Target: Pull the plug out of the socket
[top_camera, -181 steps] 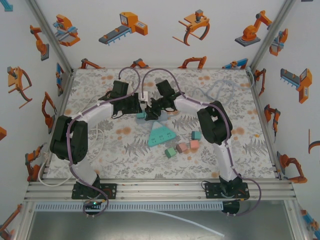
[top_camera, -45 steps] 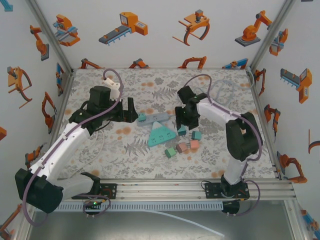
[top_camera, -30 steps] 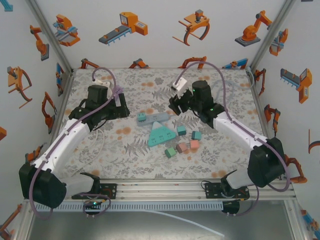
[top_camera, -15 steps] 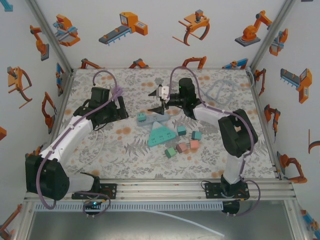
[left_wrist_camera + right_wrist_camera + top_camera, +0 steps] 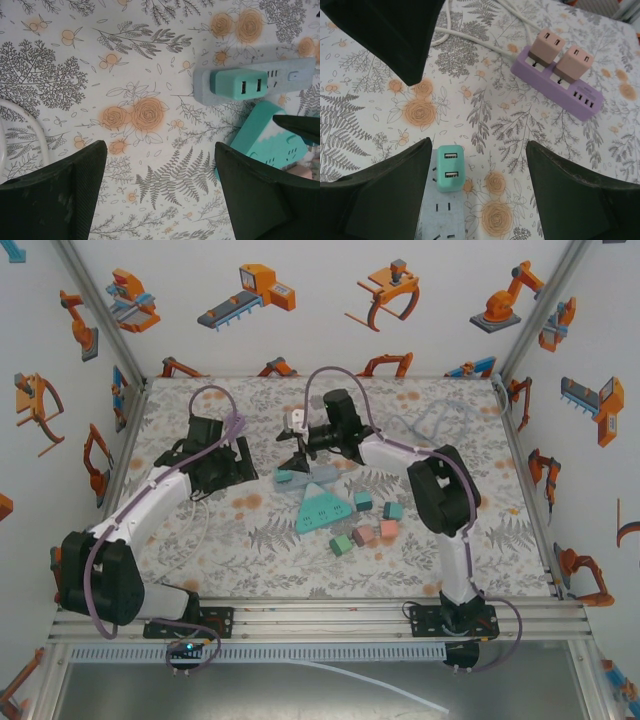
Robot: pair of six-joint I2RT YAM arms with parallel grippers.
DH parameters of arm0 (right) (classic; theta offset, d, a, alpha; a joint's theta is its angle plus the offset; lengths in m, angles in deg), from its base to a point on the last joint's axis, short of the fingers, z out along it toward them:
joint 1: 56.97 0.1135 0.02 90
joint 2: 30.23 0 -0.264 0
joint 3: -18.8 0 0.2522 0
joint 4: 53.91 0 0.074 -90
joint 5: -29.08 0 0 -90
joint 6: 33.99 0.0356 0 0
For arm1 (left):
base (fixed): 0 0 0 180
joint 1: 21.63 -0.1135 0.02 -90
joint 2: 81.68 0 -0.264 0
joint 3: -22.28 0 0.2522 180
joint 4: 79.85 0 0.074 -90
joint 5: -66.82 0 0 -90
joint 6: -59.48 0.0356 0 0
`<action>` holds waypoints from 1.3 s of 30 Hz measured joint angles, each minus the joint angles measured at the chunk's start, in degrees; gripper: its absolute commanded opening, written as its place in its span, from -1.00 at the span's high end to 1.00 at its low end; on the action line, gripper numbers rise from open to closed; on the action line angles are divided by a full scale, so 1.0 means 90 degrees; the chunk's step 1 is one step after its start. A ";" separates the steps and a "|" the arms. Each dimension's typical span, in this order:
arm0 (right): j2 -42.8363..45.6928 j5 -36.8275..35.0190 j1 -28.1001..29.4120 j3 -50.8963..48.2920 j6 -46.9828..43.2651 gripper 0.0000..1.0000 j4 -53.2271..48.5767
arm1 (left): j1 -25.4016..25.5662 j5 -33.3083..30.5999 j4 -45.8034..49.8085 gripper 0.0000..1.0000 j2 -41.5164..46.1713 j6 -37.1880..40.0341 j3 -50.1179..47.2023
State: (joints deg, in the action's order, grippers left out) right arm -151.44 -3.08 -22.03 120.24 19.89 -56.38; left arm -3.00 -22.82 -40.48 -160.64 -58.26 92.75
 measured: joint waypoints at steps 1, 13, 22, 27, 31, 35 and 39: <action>-0.0053 -0.0049 0.0027 0.0131 -0.0102 -0.39 -0.0233 | -0.0007 0.0019 -0.0019 -0.60 -0.0046 -0.0012 0.0000; -0.0937 -0.0556 0.0148 0.1404 -0.1518 0.04 -0.3014 | -0.0017 0.0255 -0.0544 -0.43 -0.0869 -0.0330 0.0002; -0.1061 -0.0534 0.0194 0.1481 -0.1673 0.60 -0.3383 | -0.0034 0.0792 -0.1642 -0.12 -0.1654 -0.0738 -0.0017; -0.1064 -0.0532 0.0194 0.1481 -0.1681 0.70 -0.3398 | -0.0032 0.1042 -0.1921 -0.06 -0.2086 -0.0833 -0.0015; -0.1066 -0.0534 0.0194 0.1481 -0.1683 0.76 -0.3402 | -0.0027 0.1166 -0.1974 -0.06 -0.2276 -0.0852 -0.0015; -0.1069 -0.0537 0.0194 0.1481 -0.1683 0.84 -0.3415 | -0.0019 0.1350 -0.2096 -0.05 -0.2363 -0.0848 -0.0012; -0.1069 -0.0532 0.0194 0.1481 -0.1683 0.94 -0.3417 | 0.0000 0.1360 -0.2076 -0.01 -0.2380 -0.0826 0.0017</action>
State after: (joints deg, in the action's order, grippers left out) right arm -161.05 -7.87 -20.28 133.57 4.75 -87.13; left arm -3.00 -10.58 -59.17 -182.06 -65.69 92.90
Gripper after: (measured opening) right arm 0.324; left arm 0.517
